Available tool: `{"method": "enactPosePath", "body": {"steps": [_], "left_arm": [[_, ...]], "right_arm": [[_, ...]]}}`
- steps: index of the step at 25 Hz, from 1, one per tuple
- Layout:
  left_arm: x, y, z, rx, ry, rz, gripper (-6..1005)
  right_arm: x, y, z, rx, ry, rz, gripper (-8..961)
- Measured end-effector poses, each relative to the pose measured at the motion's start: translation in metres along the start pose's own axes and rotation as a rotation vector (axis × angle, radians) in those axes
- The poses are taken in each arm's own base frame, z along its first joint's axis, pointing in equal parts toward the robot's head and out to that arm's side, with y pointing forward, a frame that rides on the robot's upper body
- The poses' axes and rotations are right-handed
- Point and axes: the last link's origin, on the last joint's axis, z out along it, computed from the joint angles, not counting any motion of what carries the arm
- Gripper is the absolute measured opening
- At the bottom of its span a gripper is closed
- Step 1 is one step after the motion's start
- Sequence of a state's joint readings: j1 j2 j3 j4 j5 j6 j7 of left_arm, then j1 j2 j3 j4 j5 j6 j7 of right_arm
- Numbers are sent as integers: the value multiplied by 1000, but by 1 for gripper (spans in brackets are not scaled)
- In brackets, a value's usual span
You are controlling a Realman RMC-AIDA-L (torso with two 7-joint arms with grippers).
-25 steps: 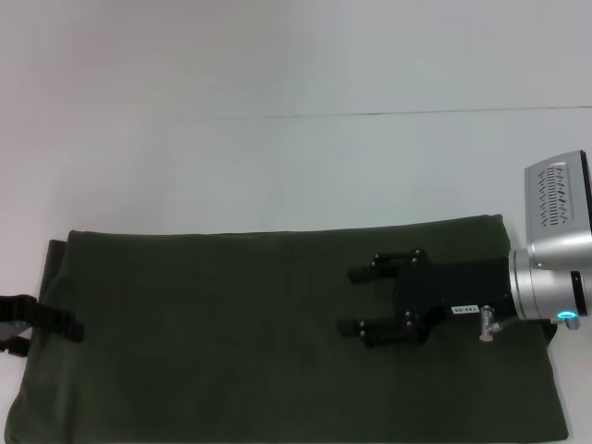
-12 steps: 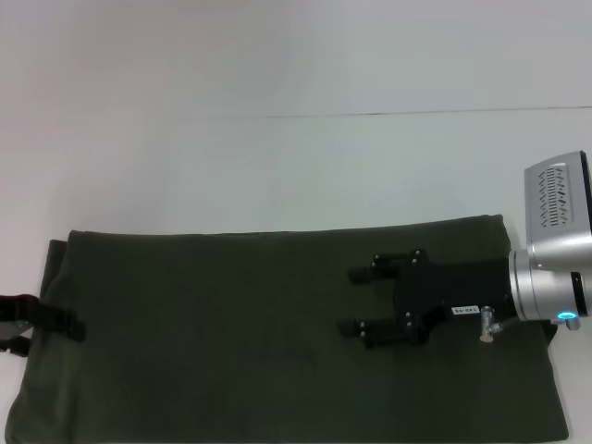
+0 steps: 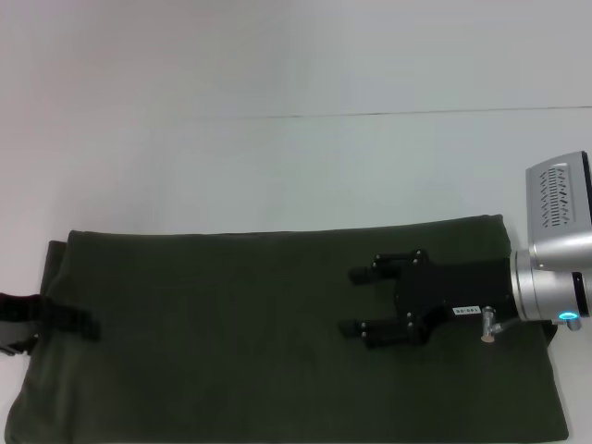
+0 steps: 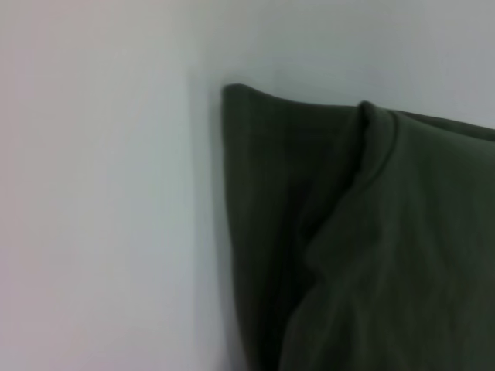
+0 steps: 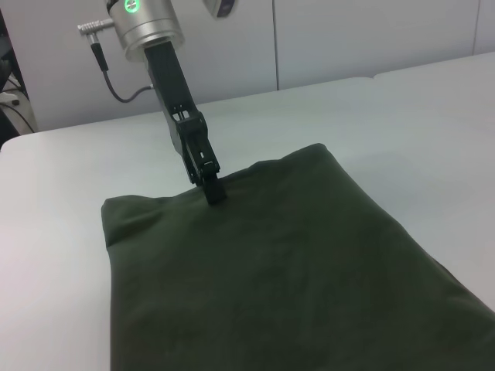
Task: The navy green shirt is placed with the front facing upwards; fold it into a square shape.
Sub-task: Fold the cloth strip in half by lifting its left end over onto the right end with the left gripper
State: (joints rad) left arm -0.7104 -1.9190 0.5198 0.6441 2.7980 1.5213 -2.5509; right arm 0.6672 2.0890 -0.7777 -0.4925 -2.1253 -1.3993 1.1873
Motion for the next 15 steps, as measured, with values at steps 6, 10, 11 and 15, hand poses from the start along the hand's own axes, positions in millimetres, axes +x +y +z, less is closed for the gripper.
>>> {"method": "enactPosePath", "body": {"steps": [6, 10, 11, 15], "left_arm": [[1, 2, 0, -13, 5, -2, 862], [1, 4, 2, -31, 4, -7, 861], [1, 5, 3, -36, 3, -7, 861], [0, 9, 5, -56, -4, -8, 860]], "right_arm": [[1, 0, 0, 1, 0, 2, 791], [1, 0, 0, 3, 0, 3, 791], [1, 0, 0, 3, 1, 3, 791], [1, 0, -1, 4, 1, 3, 791]]}}
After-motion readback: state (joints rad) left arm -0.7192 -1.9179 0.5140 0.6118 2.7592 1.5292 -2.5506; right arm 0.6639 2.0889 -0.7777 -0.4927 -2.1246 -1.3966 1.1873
